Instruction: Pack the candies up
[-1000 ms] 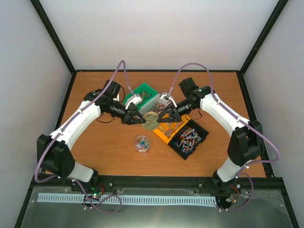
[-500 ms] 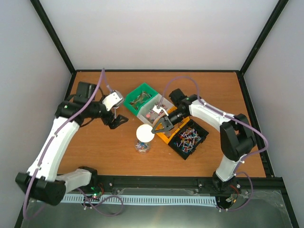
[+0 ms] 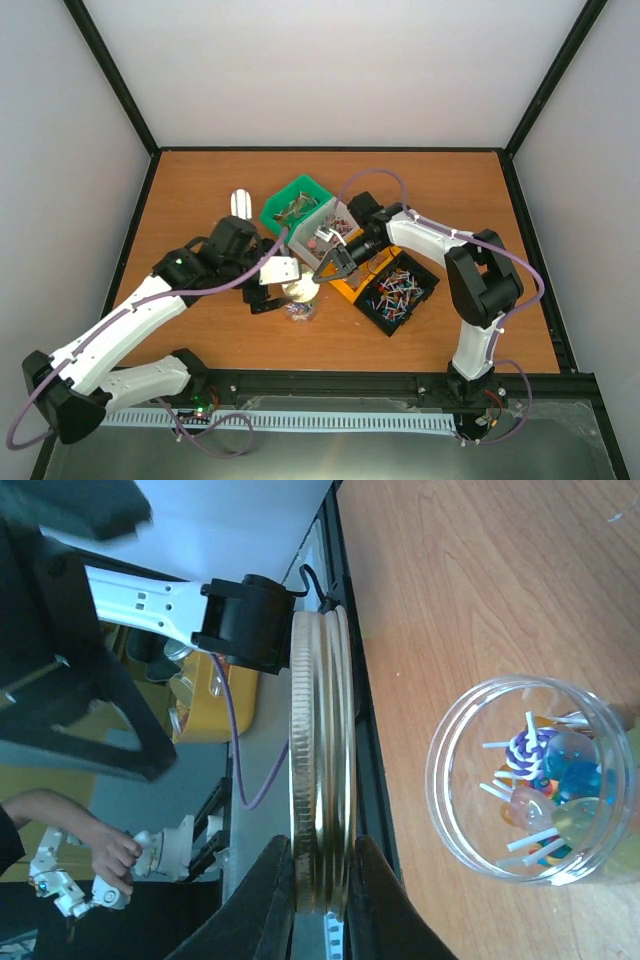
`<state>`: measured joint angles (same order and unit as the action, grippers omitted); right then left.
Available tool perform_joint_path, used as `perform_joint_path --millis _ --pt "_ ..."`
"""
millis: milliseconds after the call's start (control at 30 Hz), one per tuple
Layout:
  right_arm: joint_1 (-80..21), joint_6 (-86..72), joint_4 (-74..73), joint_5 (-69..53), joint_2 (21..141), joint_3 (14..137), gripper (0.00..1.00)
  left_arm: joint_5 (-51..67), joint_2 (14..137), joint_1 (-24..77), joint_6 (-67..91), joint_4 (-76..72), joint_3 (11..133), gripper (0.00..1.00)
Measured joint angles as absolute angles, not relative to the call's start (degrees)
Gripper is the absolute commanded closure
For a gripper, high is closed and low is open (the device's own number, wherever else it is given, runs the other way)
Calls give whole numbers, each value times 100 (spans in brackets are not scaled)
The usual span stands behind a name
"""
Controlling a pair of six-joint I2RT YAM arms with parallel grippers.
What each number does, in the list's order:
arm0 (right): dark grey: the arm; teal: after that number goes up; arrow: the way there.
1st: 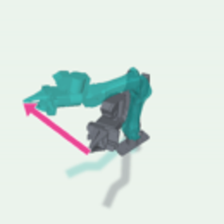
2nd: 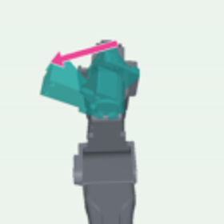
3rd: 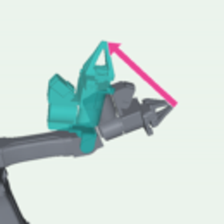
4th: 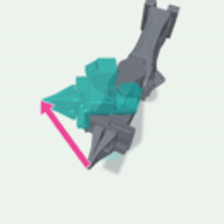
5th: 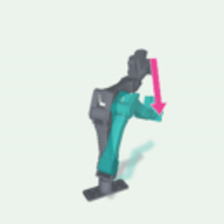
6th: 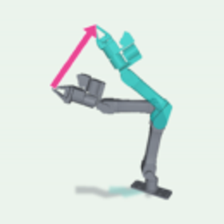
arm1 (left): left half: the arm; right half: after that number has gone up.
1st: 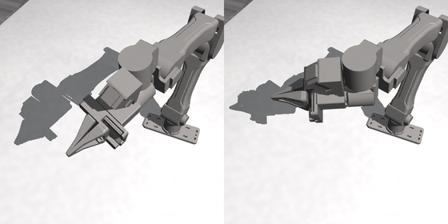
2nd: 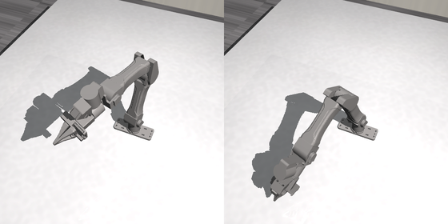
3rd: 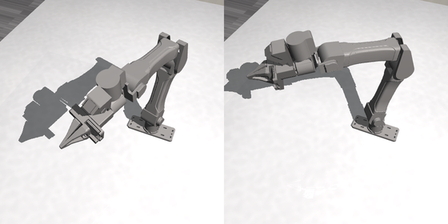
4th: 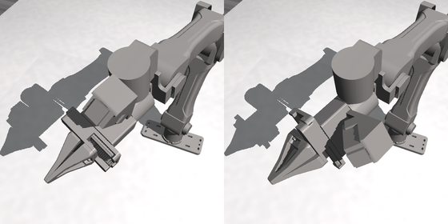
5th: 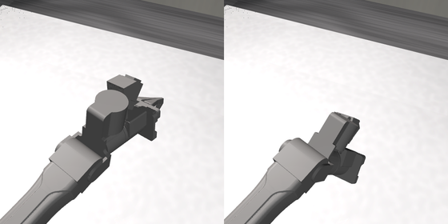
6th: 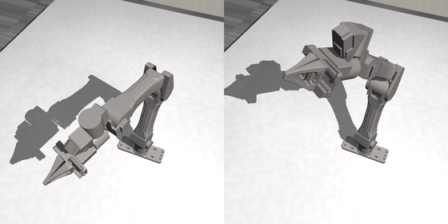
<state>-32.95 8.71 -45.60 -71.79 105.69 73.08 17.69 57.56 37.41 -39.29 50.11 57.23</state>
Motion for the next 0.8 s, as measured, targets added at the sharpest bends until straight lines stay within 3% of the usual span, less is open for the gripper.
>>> perform_joint_path --millis 233,800 --pt "-3301 801 -4554 -7336 10569 7190 97 1278 6101 4547 -4298 4471 5354 0" --pt "-3304 790 -4563 -7463 10567 7076 97 1122 6665 4613 -4442 4084 5365 0"
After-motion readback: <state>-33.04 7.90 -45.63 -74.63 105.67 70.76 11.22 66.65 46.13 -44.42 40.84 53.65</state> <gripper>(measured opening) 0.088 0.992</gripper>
